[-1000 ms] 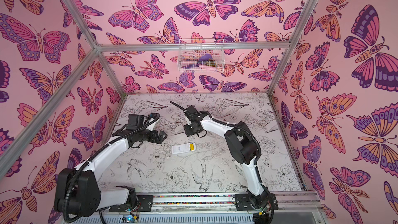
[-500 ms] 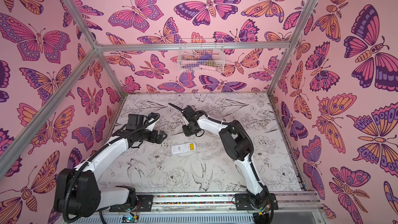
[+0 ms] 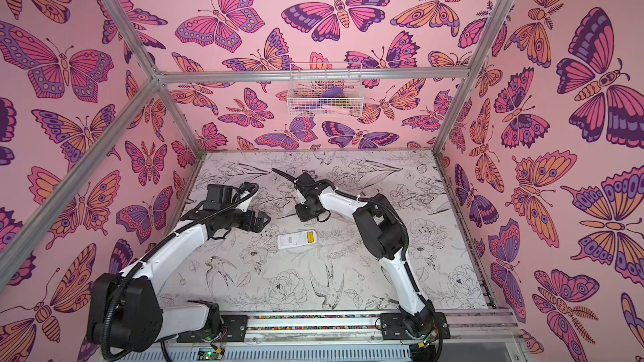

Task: Unload the batteries from the remote control
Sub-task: 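Reach the right gripper to the clear-handled screwdriver and grasp its handle, then lift the screwdriver with the right gripper and bring its tip toward the batteries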

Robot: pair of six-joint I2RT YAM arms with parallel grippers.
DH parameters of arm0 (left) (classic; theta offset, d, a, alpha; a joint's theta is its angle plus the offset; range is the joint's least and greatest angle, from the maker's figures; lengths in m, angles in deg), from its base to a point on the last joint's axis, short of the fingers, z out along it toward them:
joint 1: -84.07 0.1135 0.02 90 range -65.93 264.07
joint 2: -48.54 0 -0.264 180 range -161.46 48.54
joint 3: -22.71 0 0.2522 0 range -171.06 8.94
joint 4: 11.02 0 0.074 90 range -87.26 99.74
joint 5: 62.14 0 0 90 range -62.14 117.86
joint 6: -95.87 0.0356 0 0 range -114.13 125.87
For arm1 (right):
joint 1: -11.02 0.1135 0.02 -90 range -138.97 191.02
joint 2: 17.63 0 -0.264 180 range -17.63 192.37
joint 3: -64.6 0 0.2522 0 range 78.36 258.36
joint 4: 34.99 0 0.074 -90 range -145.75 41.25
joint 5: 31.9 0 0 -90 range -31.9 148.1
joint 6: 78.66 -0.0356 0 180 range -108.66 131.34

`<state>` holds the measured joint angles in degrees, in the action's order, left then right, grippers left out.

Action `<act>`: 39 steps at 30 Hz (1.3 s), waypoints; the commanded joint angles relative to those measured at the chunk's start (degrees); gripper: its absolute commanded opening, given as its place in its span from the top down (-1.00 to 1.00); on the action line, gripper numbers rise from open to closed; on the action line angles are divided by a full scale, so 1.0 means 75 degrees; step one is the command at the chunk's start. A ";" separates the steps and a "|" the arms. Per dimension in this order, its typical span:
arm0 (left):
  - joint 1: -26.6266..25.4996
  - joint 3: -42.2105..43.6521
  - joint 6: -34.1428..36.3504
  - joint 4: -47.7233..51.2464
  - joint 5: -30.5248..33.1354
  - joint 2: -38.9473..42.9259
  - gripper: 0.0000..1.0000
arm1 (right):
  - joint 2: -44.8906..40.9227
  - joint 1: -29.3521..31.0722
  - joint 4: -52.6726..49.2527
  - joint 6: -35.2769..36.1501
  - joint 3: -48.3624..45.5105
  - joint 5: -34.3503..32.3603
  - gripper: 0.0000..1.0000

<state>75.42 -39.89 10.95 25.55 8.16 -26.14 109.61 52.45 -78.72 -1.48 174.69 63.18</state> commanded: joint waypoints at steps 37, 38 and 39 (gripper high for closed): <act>-0.0019 -0.0683 -0.1124 0.0404 -0.4534 -0.0033 -0.87 | -0.6231 0.0883 0.5005 0.6710 -0.6520 -0.1136 1.00; -0.0008 -0.0675 -0.1135 0.0403 -0.4544 -0.0051 -0.87 | -0.6214 0.0944 0.4999 0.6723 -0.6477 -0.1141 1.00; -0.0007 -0.0656 -0.1157 0.0401 -0.4545 -0.0054 -0.87 | -0.6192 0.1006 0.4994 0.6746 -0.6460 -0.1141 1.00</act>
<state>75.42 -45.16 3.19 29.17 -23.27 -26.20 64.19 59.01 -43.43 45.16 125.87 55.55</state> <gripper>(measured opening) 0.937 0.177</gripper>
